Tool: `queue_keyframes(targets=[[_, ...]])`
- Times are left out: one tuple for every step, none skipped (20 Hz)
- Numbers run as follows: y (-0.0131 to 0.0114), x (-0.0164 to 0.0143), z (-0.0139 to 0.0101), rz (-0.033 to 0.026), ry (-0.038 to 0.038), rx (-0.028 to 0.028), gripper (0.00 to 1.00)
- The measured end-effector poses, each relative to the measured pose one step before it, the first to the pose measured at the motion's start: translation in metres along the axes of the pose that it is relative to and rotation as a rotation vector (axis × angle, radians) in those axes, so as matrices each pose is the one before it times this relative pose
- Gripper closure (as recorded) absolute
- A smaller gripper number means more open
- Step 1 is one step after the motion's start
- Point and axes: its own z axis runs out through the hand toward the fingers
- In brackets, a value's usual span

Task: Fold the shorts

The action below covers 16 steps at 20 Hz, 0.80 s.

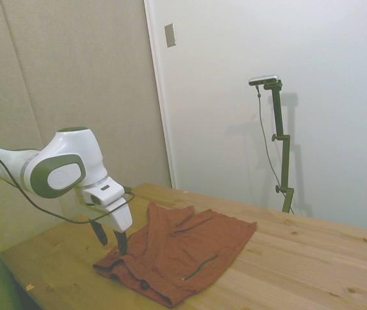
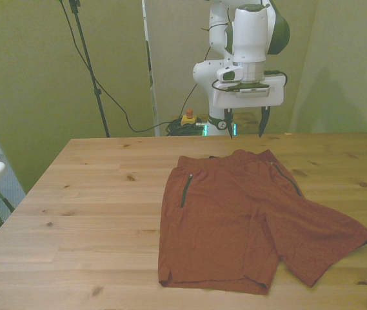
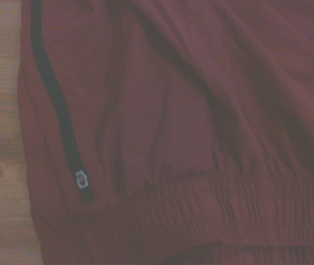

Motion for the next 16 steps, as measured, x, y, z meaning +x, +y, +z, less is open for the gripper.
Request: queue_keyframes(targets=[[-0.00002,0.00008,0.00031,-0.00048,-0.00003,-0.00092,0.00],[0.00040,0.00011,0.00097,-0.00431,0.00346,-0.00623,0.00],[-0.00101,0.00093,-0.00204,-0.01053,0.02302,-0.01189,0.00],[-0.00390,0.00092,-0.00588,-0.01150,0.04460,-0.01981,0.00],[-0.00741,-0.00158,-0.00765,-0.01923,0.04611,-0.01827,0.00],[-0.01043,-0.00561,-0.00716,-0.02536,0.04502,-0.01828,0.00],[-0.01307,-0.01023,-0.00610,-0.02818,0.04350,-0.01973,0.00],[-0.01336,-0.01376,-0.00407,-0.03060,0.03995,-0.02288,0.00],[-0.01248,-0.01465,-0.00294,-0.03284,0.04366,-0.02575,0.00],[-0.01196,-0.01490,-0.00302,-0.03170,0.04232,-0.02309,0.00],[-0.01054,-0.01360,-0.00203,-0.03357,0.04408,-0.02519,0.00],[-0.00890,-0.01314,-0.00083,-0.03467,0.03912,-0.02910,0.00],[-0.00822,-0.01212,0.00023,-0.03689,0.03765,-0.03038,0.00],[-0.00746,-0.01097,0.00139,-0.03589,0.03913,-0.03264,0.00],[-0.00648,-0.00933,0.00316,-0.03252,0.03307,-0.03056,0.00],[-0.00698,-0.00889,0.00391,-0.02500,0.01900,-0.01860,0.00]])
